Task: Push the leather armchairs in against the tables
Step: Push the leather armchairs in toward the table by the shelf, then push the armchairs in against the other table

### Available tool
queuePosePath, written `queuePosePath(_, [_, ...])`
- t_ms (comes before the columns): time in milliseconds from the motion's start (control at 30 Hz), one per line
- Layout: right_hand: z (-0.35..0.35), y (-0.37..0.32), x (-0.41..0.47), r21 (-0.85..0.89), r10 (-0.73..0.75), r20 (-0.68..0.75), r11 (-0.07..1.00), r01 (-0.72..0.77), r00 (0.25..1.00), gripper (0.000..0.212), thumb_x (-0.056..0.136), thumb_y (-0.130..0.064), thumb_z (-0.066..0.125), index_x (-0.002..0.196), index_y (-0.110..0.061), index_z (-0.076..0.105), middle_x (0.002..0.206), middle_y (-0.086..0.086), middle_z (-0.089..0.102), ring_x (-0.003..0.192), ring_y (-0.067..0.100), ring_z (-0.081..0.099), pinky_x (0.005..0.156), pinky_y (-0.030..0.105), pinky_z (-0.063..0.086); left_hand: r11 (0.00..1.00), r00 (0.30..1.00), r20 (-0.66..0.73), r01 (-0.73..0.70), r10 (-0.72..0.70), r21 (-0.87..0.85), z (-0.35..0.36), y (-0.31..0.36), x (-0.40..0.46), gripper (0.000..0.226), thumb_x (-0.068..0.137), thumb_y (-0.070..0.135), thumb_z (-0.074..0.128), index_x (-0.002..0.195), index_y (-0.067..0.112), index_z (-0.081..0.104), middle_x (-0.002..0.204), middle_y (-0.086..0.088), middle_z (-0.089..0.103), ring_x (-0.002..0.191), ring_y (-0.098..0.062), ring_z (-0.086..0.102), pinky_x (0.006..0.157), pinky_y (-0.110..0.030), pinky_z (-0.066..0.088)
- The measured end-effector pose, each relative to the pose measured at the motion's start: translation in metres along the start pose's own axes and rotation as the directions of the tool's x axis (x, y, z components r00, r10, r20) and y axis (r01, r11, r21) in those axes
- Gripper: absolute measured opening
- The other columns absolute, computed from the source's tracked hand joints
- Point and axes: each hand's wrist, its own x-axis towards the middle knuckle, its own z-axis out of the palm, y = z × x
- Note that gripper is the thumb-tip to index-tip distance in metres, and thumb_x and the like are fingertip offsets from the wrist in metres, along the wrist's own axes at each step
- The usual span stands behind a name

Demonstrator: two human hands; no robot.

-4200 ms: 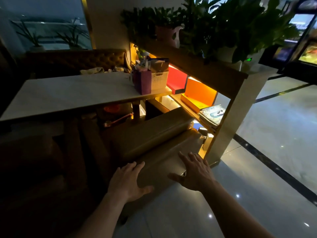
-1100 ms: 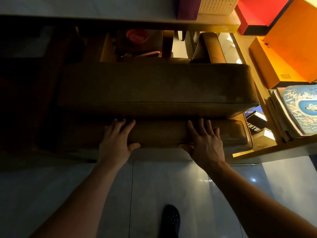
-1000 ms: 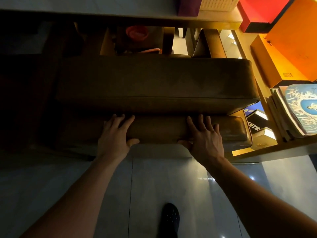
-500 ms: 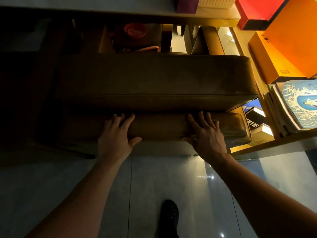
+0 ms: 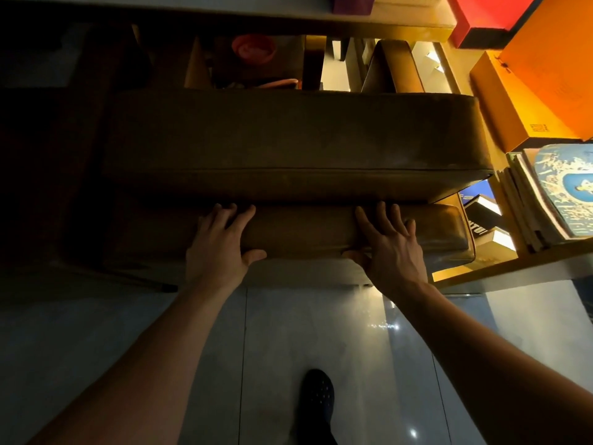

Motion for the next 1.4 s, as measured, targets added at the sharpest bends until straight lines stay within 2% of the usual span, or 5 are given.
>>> queuePosePath(133, [0.002, 0.0, -0.002, -0.011, 0.006, 0.007, 1.0, -0.006, 1.0, 0.085, 0.092, -0.067, 0.044, 0.158, -0.033, 0.003, 0.167, 0.014, 0.003, 0.152, 0.039, -0.003, 0.122, 0.063, 0.01, 1.0, 1.0, -0.013, 0.004, -0.004, -0.006, 0.003, 0.001, -0.003, 0.084, 0.08, 0.056, 0.07, 0.151, 0.034, 0.03, 0.155, -0.004, 0.034, 0.145, -0.031, 0.018, 0.109, -0.058, 0.035])
queuePosePath(400, [-0.009, -0.005, -0.002, -0.019, 0.016, 0.055, 1.0, -0.015, 0.998, 0.087, 0.093, -0.066, 0.043, 0.158, -0.033, -0.004, 0.167, 0.012, -0.006, 0.152, 0.038, -0.009, 0.122, 0.062, 0.01, 1.0, 1.0, 0.017, 0.015, -0.015, -0.004, -0.001, 0.005, -0.001, 0.085, 0.083, 0.057, 0.067, 0.153, 0.035, 0.024, 0.16, -0.002, 0.026, 0.147, -0.03, 0.012, 0.118, -0.052, 0.018])
queuePosePath(700, [-0.025, -0.002, -0.003, 0.02, 0.014, 0.182, 1.0, -0.018, 0.983, 0.096, 0.092, -0.066, 0.05, 0.156, -0.033, -0.014, 0.166, 0.009, -0.018, 0.151, 0.036, -0.018, 0.122, 0.061, 0.008, 0.999, 0.99, 0.139, 0.024, -0.028, 0.035, -0.008, 0.005, -0.013, 0.092, 0.085, 0.069, 0.054, 0.154, 0.04, 0.001, 0.165, 0.005, -0.003, 0.15, -0.022, -0.008, 0.119, -0.045, 0.01])
queuePosePath(1033, [-0.084, -0.052, -0.038, 0.077, 0.006, 0.207, 0.997, -0.022, 0.978, 0.089, 0.085, -0.077, 0.046, 0.156, -0.035, 0.013, 0.165, 0.009, 0.02, 0.15, 0.032, 0.022, 0.118, 0.049, 0.029, 0.998, 0.977, 0.204, 0.06, -0.066, 0.036, -0.088, 0.001, -0.063, 0.091, 0.082, 0.077, 0.049, 0.154, 0.039, 0.009, 0.165, 0.004, 0.01, 0.15, -0.024, 0.006, 0.117, -0.047, 0.019])
queuePosePath(1400, [-0.191, -0.154, -0.12, 0.081, -0.025, 0.196, 0.997, 0.009, 0.98, 0.091, 0.082, -0.067, 0.06, 0.156, -0.034, 0.018, 0.161, 0.005, 0.028, 0.146, 0.028, 0.031, 0.116, 0.048, 0.034, 0.999, 0.977, 0.215, 0.015, -0.008, -0.029, -0.214, -0.036, -0.145, 0.097, 0.073, 0.084, 0.053, 0.152, 0.043, 0.014, 0.162, 0.007, 0.018, 0.146, -0.021, 0.02, 0.115, -0.048, 0.023])
